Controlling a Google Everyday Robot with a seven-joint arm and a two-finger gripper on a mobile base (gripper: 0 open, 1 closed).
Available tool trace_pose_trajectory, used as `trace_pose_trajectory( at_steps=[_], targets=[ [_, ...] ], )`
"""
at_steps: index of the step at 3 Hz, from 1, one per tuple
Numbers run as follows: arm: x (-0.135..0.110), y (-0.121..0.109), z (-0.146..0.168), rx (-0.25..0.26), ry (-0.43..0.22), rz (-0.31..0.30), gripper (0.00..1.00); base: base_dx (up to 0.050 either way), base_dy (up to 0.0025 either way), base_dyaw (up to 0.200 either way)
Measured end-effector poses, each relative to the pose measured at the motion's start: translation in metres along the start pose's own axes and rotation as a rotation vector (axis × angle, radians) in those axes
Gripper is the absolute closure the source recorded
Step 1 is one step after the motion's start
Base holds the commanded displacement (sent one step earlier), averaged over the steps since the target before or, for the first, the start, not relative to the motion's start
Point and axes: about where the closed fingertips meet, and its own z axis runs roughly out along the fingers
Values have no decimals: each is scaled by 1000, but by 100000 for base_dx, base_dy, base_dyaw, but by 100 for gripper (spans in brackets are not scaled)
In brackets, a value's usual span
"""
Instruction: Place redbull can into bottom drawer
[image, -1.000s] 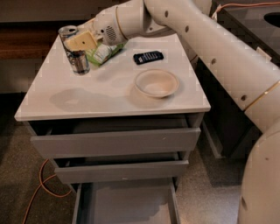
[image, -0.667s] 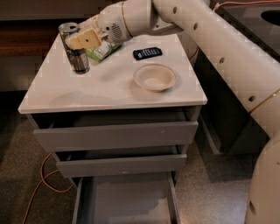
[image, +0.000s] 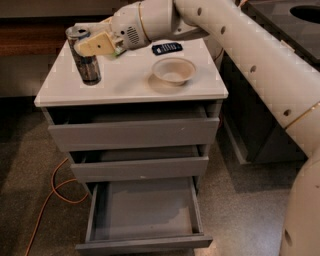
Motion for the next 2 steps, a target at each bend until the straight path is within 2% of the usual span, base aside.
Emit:
trace_pose_trajectory(
  at_steps=[1, 2],
  targets=[
    [0, 0, 0, 0, 0, 0, 100, 0, 0, 0],
    [10, 11, -7, 1, -2, -2, 100, 0, 0, 0]
  ],
)
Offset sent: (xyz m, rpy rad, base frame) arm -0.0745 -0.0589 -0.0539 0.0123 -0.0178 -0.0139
